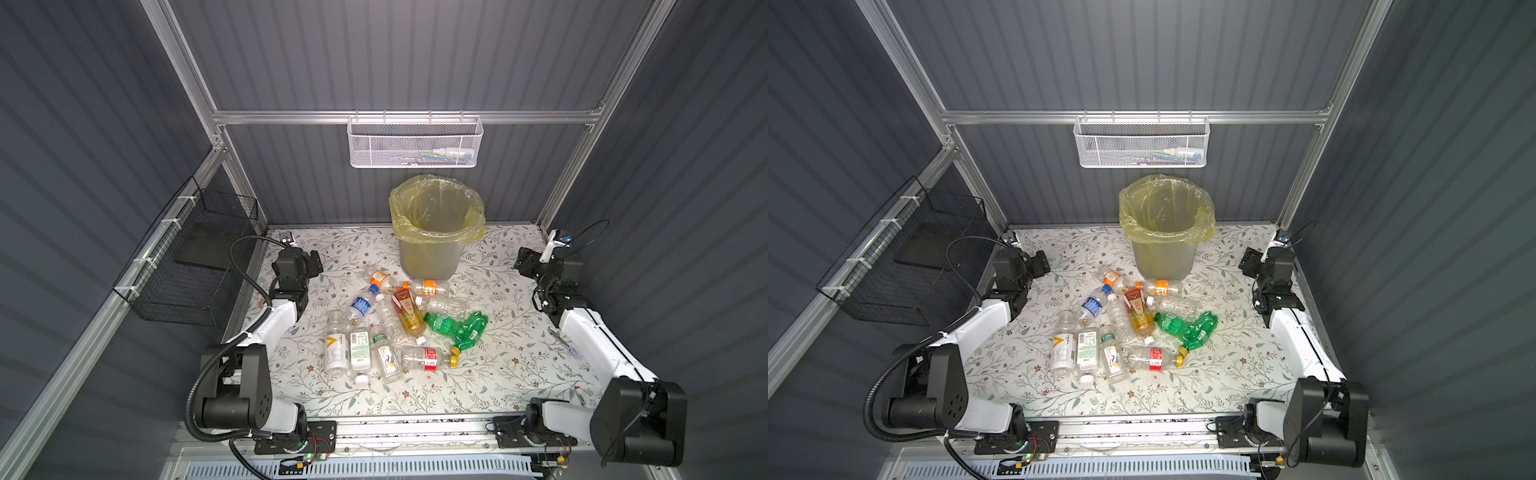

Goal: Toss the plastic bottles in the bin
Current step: 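Reach the right gripper to the green soda bottle and grasp it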

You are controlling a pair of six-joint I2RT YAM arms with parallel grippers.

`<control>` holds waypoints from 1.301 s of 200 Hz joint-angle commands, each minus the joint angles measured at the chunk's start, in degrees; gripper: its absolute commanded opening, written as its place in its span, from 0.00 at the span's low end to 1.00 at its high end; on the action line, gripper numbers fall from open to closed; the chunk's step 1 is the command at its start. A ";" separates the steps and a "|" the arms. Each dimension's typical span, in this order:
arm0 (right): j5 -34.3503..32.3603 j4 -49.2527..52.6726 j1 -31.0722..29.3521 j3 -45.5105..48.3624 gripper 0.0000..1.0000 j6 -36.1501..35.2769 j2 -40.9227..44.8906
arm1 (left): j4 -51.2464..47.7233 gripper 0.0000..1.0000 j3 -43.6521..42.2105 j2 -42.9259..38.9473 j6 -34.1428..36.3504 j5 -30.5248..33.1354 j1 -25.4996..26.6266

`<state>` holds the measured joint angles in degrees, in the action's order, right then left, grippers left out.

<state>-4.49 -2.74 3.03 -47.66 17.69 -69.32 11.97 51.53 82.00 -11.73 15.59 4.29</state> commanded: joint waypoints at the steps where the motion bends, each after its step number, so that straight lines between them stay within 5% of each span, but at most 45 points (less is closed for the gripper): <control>1: -1.81 23.26 -5.31 0.93 0.81 9.83 1.96 | -14.85 0.89 2.21 -1.20 -5.84 -6.60 0.10; 58: 1.41 30.73 -14.31 7.83 0.81 24.78 8.17 | -20.30 0.89 2.82 -2.69 -6.36 -17.41 0.13; 138: 2.67 20.72 -23.03 10.58 0.82 39.22 -4.36 | -18.87 0.88 2.29 -2.04 -7.53 -21.48 0.11; 189: 0.43 18.30 -24.15 10.04 0.83 42.70 -9.90 | -19.37 0.88 2.58 -2.10 -7.09 -21.35 0.10; 260: -2.77 17.58 -23.85 11.36 0.71 43.22 -11.63 | -19.56 0.88 3.08 -0.31 -7.65 -22.70 0.10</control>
<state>-4.60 14.46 -20.84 -37.28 60.20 -80.64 -6.44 53.30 80.95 -18.72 -5.65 4.29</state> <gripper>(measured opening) 0.719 0.879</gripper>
